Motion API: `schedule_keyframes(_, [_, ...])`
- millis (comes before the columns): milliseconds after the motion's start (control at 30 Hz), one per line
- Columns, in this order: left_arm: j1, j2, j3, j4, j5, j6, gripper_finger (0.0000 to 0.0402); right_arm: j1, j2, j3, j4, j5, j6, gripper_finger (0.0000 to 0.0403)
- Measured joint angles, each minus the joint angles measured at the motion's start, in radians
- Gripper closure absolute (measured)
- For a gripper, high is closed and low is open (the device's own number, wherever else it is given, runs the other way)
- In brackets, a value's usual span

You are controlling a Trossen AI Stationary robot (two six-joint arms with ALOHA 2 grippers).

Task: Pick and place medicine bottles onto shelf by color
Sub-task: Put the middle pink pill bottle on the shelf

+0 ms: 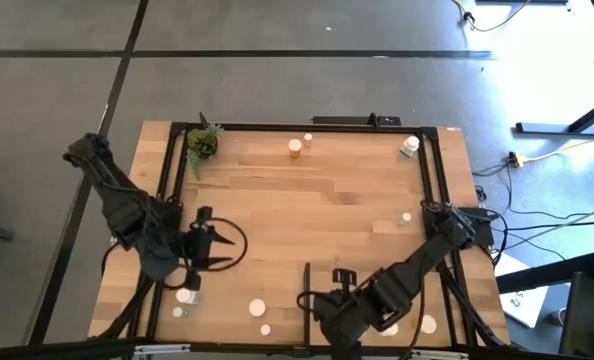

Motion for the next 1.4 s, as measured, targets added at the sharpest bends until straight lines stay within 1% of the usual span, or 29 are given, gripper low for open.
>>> schedule_keyframes(100, [-0.017, 0.007, -0.018, 0.090, 0.000, 0.040, 0.0253, 0.014, 0.022, 0.000, -0.011, -0.009, 0.042, 0.0286])
schedule_keyframes(233, [-0.042, 0.019, -0.019, 0.137, 0.000, 0.057, 0.0253, 0.028, 0.056, 0.000, -0.017, -0.010, 0.066, 0.0286])
schedule_keyframes(367, [-0.062, 0.019, -0.020, 0.141, 0.000, 0.052, 0.0253, 0.028, 0.098, 0.000, -0.017, -0.014, 0.093, 0.0286])
schedule_keyframes(567, [-0.069, 0.019, -0.020, 0.152, 0.000, 0.048, 0.0253, 0.028, 0.164, -0.001, -0.016, -0.050, 0.100, 0.0286])
schedule_keyframes(800, [-0.069, 0.019, -0.020, 0.155, 0.000, 0.048, 0.0253, 0.028, 0.231, -0.001, -0.017, -0.049, 0.130, 0.0286])
schedule_keyframes(967, [-0.069, 0.019, -0.020, 0.157, 0.000, 0.047, 0.0253, 0.031, 0.258, 0.000, -0.012, -0.037, 0.146, 0.0286])
schedule_keyframes(1400, [-0.069, 0.019, -0.020, 0.180, 0.000, 0.048, 0.0253, 0.041, 0.259, -0.013, 0.003, -0.033, 0.148, 0.0286])
